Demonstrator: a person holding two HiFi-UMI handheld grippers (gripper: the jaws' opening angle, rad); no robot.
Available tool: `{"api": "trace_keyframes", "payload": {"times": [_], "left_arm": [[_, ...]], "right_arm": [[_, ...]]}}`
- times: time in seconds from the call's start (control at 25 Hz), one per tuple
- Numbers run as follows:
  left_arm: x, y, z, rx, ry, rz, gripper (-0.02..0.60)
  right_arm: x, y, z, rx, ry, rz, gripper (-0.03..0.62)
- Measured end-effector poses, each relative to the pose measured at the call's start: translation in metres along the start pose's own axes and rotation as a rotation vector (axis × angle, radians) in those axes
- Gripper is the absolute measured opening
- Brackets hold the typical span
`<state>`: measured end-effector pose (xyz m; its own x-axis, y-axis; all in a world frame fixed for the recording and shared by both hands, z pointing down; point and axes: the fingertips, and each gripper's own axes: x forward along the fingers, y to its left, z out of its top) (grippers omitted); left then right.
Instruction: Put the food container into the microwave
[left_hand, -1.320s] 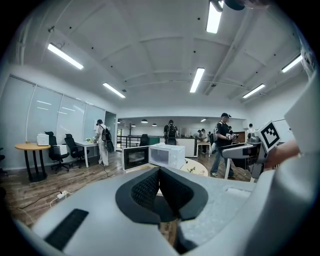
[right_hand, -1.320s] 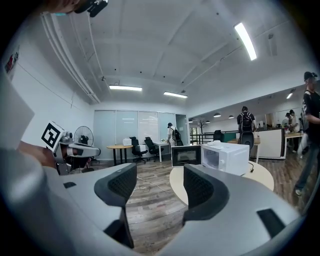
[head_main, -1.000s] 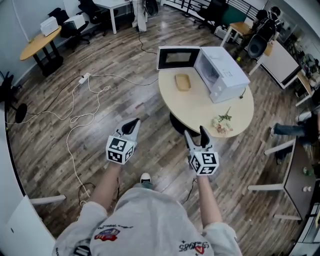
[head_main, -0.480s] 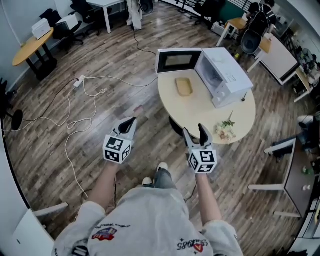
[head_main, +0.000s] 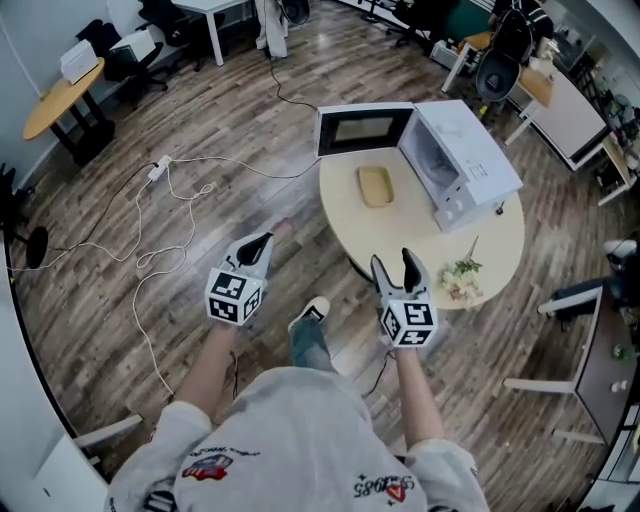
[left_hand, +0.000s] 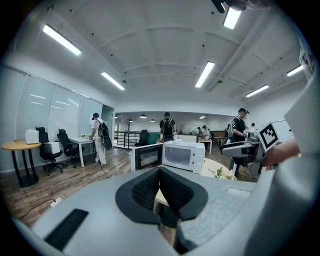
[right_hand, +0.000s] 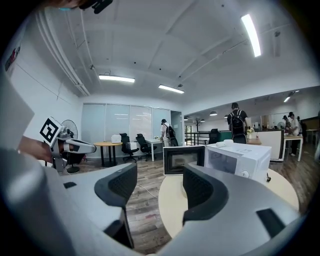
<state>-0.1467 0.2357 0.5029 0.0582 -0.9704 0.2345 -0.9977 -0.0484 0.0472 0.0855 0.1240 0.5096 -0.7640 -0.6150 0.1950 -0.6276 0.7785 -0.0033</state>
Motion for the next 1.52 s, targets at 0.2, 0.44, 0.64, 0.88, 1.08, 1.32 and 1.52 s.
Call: {"api": "trace_keyframes", "payload": {"times": [0.2, 0.44, 0.64, 0.88, 1.08, 1.32, 1.52], "left_arm": [[0.069, 0.024, 0.022, 0.044, 0.018, -0.038, 0.005], [0.155, 0.056, 0.055, 0.049, 0.006, -0.070, 0.005], [0.225, 0.079, 0.081, 0.052, -0.005, -0.101, 0.005], [0.295, 0.094, 0.108, 0.058, -0.019, -0.153, 0.005], [0.339, 0.094, 0.115, 0.051, -0.026, -0.196, 0.005], [0.381, 0.077, 0.129, 0.056, -0.036, -0.269, 0.005], [0.411, 0.068, 0.132, 0.064, -0.028, -0.331, 0.005]], "right_arm": [[0.060, -0.032, 0.009, -0.008, -0.009, -0.018, 0.273], [0.142, -0.073, 0.024, 0.035, -0.013, -0.033, 0.272], [0.198, -0.118, 0.043, 0.042, -0.011, -0.059, 0.272], [0.243, -0.164, 0.061, 0.054, -0.020, -0.105, 0.270], [0.263, -0.183, 0.070, 0.044, -0.025, -0.117, 0.272], [0.266, -0.206, 0.073, 0.040, -0.022, -0.154, 0.272], [0.266, -0.223, 0.067, 0.058, -0.007, -0.207, 0.272]]}}
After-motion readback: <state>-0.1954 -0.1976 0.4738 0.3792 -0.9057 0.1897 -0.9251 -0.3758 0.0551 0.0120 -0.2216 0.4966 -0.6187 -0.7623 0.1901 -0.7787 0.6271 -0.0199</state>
